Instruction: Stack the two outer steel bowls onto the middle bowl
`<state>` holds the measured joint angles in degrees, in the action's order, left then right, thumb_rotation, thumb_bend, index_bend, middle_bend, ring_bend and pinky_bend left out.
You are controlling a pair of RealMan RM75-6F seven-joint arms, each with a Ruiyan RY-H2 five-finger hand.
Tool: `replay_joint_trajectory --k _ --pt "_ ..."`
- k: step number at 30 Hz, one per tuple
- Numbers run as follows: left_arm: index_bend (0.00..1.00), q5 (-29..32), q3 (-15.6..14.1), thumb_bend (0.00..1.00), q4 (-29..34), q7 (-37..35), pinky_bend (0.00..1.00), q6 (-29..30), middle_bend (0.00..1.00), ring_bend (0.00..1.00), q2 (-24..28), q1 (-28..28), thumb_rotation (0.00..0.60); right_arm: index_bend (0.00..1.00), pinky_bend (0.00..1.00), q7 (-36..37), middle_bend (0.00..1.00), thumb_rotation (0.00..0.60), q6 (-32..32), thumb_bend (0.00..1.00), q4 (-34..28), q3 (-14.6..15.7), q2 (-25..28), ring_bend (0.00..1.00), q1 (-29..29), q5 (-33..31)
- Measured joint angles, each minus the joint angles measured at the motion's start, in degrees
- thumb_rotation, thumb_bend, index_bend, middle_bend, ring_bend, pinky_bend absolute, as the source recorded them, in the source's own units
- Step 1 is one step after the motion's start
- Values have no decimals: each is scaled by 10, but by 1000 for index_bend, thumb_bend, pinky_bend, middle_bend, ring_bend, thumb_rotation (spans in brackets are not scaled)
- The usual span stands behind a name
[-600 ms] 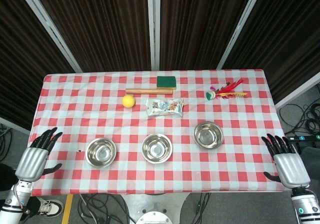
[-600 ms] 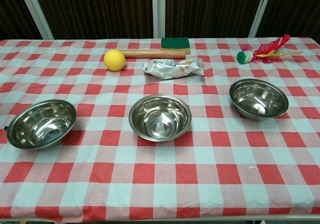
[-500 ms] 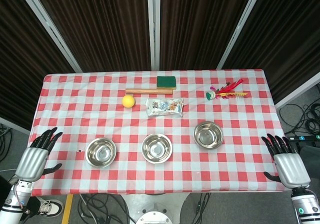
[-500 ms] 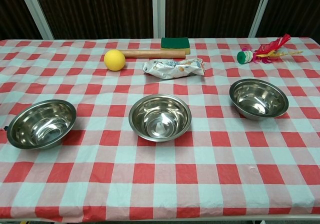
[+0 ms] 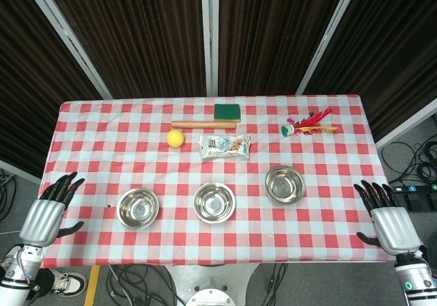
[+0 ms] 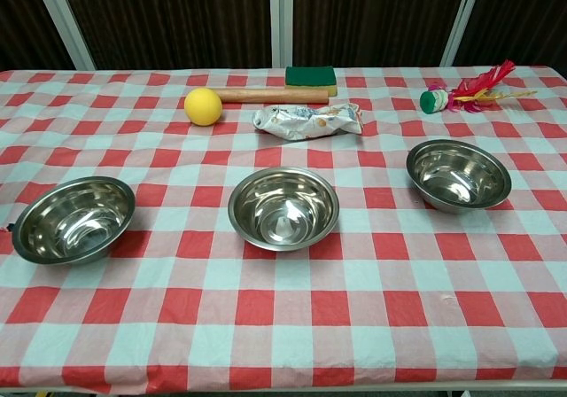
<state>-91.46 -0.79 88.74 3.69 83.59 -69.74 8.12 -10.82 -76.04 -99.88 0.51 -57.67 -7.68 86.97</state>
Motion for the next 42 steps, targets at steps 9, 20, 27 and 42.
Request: replay_joint_trajectory --k 9,20,27,42 --pt "146 -9 -1 0 -5 -3 217 6 134 96 -6 1 600 87 119 -37 169 600 45 48 5 -20 -15 117 -49 8" --pt "146 -11 4 0 0 -10 217 21 135 96 3 -3 599 177 173 -138 213 600 217 63 40 -49 -105 173 -177 -45" --pt "146 -10 5 0 -9 -25 217 19 135 96 3 -2 600 204 175 -177 237 600 257 65 87 -46 -163 172 -207 -96" --pt "146 -3 5 0 -29 -47 217 14 135 96 4 -1 600 305 249 -181 310 600 290 140 178 -43 -247 234 -252 -136"
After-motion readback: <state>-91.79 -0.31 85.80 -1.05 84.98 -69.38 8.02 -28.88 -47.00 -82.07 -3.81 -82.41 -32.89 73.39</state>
